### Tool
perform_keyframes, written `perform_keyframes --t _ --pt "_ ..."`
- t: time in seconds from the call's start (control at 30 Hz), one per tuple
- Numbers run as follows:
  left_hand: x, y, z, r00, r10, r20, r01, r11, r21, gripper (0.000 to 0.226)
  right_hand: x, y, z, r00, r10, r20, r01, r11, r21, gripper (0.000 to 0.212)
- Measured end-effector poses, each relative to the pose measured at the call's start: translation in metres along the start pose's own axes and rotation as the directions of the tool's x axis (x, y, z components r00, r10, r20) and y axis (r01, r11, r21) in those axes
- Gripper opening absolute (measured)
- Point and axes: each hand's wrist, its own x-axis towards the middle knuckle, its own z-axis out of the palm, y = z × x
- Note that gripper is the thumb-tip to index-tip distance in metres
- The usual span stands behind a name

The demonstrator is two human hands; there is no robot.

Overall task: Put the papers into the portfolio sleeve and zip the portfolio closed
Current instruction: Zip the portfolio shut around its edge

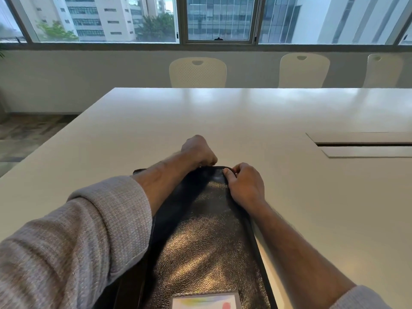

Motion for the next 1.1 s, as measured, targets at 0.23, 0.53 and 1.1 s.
perform_keyframes --t 0.23,0.53,1.1 --pt "0.0 -0.024 -0.019 1.0 -0.023 -0.002 0.023 1.0 0.014 0.016 0.001 0.001 0.001 1.0 0.002 0.005 -0.002 1.0 0.009 0.024" --pt "-0.006 -0.06 -0.039 0.994 -0.077 -0.083 0.079 0.997 0.023 0.022 -0.001 0.001 -0.001 1.0 -0.006 0.007 0.006 1.0 0.009 0.024" --pt "-0.016 -0.143 -0.084 0.976 -0.148 -0.16 0.161 0.984 0.072 0.032 0.0 0.0 -0.001 1.0 -0.01 -0.004 0.01 1.0 0.007 0.025"
